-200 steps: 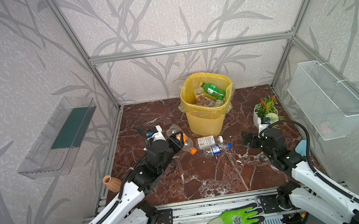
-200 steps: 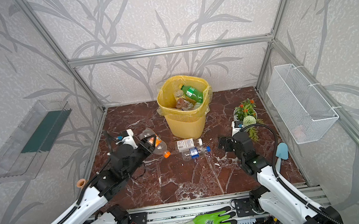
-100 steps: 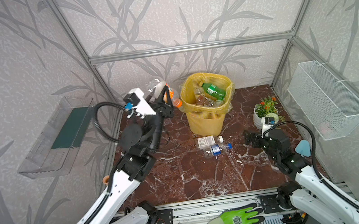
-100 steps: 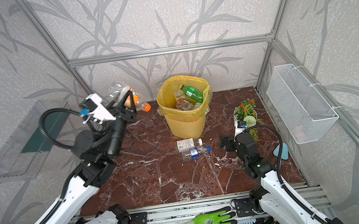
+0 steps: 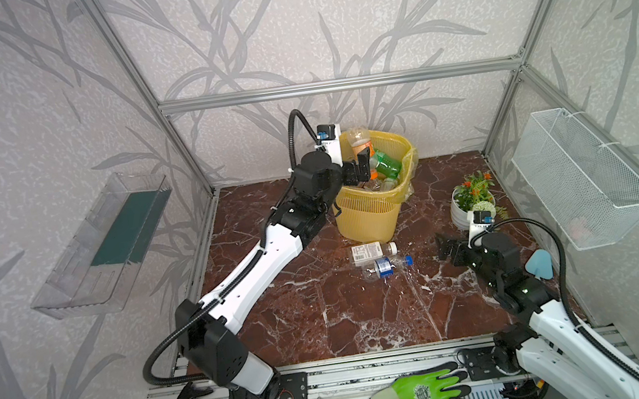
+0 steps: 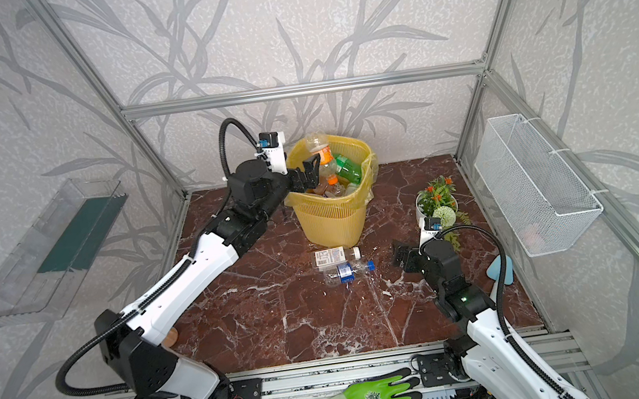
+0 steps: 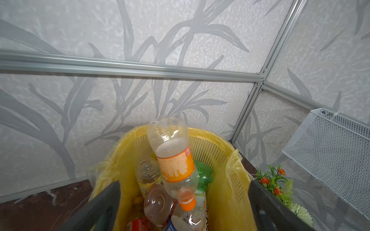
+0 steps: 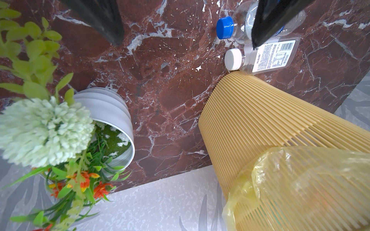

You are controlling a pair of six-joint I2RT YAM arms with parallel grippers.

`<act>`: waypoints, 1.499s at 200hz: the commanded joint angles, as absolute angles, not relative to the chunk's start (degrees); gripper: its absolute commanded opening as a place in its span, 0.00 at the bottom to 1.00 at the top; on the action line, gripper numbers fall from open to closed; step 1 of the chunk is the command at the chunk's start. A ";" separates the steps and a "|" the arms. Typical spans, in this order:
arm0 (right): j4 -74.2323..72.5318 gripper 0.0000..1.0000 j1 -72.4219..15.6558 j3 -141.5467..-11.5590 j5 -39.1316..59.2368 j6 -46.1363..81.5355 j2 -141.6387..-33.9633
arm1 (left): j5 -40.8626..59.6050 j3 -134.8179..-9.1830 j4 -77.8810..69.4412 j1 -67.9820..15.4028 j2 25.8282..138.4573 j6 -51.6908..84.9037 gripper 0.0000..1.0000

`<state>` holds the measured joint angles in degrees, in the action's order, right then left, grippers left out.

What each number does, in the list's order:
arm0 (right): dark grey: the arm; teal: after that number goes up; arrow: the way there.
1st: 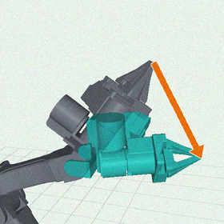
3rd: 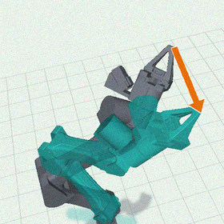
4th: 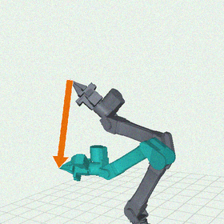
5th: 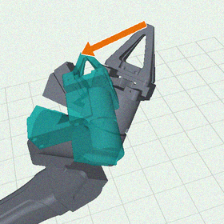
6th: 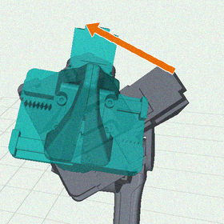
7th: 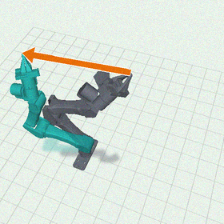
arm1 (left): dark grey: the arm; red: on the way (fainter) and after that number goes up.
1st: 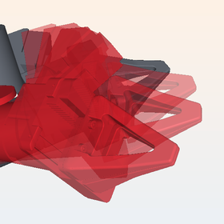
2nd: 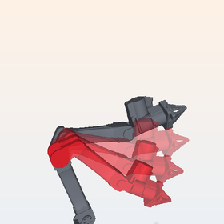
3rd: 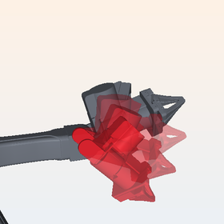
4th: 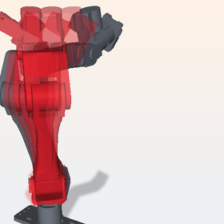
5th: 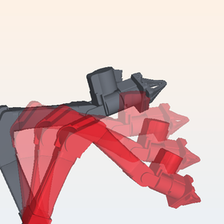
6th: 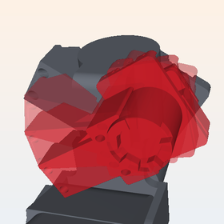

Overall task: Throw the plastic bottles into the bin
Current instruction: 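Lift the orange-label bottle with the left gripper and drop it into the bin, then withdraw the left gripper while the right gripper lowers toward the blue-capped bottle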

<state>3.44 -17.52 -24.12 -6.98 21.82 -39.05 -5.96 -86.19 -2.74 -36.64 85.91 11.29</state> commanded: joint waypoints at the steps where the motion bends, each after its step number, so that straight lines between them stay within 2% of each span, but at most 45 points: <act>1: 3.26 0.99 -17.33 -24.52 -6.12 22.21 -39.56 | -5.05 -84.48 -6.47 -36.54 78.88 8.81 0.99; 24: 2.27 0.99 -17.32 -24.61 -5.75 23.06 -40.75 | -4.91 -80.33 -6.85 -36.48 75.66 9.12 0.99; 117: -1.01 0.99 -17.32 -26.19 -1.50 24.19 -46.66 | -14.72 -64.43 -4.30 -35.81 67.78 17.70 0.99; 163: -1.99 1.00 -17.45 -29.44 7.73 23.07 -57.65 | -18.25 -51.76 -2.64 -33.61 62.43 23.93 0.99; 211: -5.06 0.99 -18.98 -31.01 11.73 26.23 -67.77 | -17.94 -43.58 2.70 -32.61 60.39 28.20 0.99; 235: -1.41 1.00 -23.15 -33.39 8.60 28.28 -70.99 | -17.59 -40.33 3.54 -32.69 59.64 30.39 0.99; 300: 2.67 0.99 -33.27 -33.98 0.78 50.36 -72.95 | -18.40 -38.05 6.83 -32.63 59.98 31.85 0.99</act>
